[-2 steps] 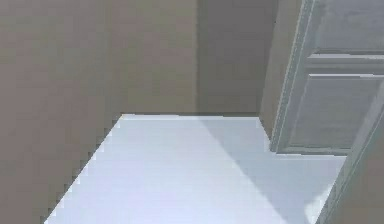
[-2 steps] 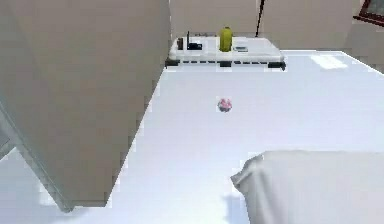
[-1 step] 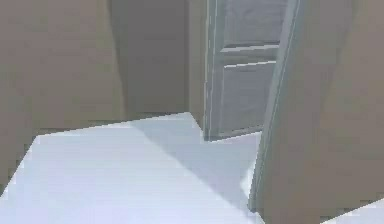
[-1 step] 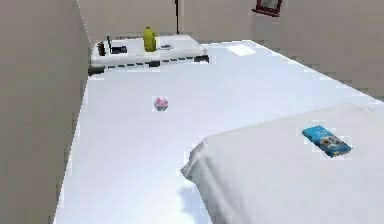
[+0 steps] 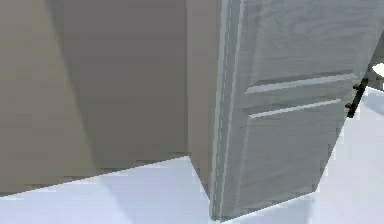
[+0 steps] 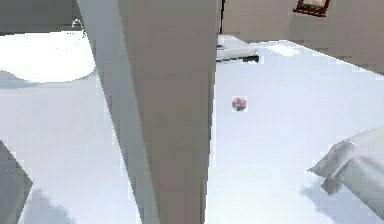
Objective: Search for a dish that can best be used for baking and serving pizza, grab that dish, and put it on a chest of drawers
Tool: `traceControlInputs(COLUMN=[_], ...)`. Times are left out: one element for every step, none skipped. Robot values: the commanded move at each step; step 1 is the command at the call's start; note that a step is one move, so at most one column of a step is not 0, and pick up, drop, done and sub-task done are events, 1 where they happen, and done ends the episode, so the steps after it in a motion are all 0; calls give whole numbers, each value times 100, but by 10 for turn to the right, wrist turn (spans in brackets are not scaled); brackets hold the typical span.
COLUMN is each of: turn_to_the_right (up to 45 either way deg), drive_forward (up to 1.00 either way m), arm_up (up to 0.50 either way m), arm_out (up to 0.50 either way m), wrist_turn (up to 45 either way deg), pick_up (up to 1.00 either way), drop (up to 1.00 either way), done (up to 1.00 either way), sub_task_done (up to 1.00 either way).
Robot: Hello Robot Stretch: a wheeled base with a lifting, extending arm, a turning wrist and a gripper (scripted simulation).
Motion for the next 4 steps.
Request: traceControlInputs(turn_to_the_right=[120, 0, 270, 0], drive_forward=[0, 15, 0, 75], arm_up=[0, 0, 0, 0], arm_out=[0, 0, 0, 0], wrist_turn=[0, 0, 0, 0], pick_up=[0, 0, 0, 0], drop=[0, 0, 0, 0], done=[0, 0, 0, 0], sub_task_done=[0, 0, 0, 0])
